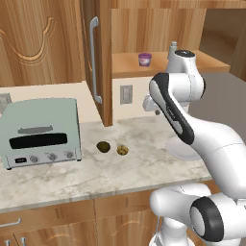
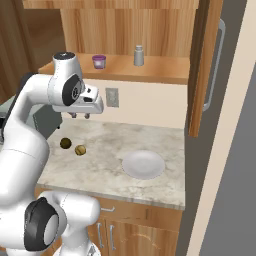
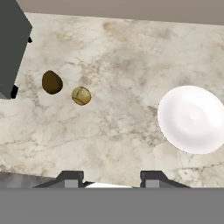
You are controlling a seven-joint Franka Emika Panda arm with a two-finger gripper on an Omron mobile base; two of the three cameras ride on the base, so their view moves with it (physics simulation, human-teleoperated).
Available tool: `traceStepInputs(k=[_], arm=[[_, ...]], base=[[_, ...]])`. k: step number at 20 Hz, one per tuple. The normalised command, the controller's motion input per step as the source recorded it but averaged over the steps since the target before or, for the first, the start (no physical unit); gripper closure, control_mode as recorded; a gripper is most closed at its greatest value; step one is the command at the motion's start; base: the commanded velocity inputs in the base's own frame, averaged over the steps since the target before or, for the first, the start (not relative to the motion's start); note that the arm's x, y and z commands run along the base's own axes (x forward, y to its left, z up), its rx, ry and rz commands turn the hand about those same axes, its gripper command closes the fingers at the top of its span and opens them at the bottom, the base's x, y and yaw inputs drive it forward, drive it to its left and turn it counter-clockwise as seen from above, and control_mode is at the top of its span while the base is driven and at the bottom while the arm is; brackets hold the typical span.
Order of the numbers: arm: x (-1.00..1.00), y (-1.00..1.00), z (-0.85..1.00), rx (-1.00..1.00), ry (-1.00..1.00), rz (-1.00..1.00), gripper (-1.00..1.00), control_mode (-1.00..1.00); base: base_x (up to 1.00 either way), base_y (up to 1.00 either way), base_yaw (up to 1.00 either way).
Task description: Pick the avocado and bread from the counter and place them on the plate. Then pick the jam from the cabinet and place it next to the plate. Lastly close the cabinet door.
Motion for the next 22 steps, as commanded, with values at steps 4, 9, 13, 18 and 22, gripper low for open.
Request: traceStepInputs(k=[4, 9, 13, 18, 22], arm=[[0.0, 0.02, 0.0, -0.01, 0.0, 0.0, -1.0, -1.0], [0.0, 0.16, -0.15, 0.0, 0.0, 0.0, -1.0, -1.0], [0.0, 0.13, -0.16, 0.0, 0.0, 0.0, -1.0, -1.0], [0.0, 0.11, -0.21, 0.0, 0.0, 0.0, -1.0, -1.0], [0.01, 0.11, -0.23, 0.0, 0.03, 0.0, -1.0, -1.0]], base=[[0.0, 0.0, 0.0], [0.0, 0.0, 0.0], [0.0, 0.0, 0.0], [0.0, 0.0, 0.0], [0.0, 0.0, 0.0]])
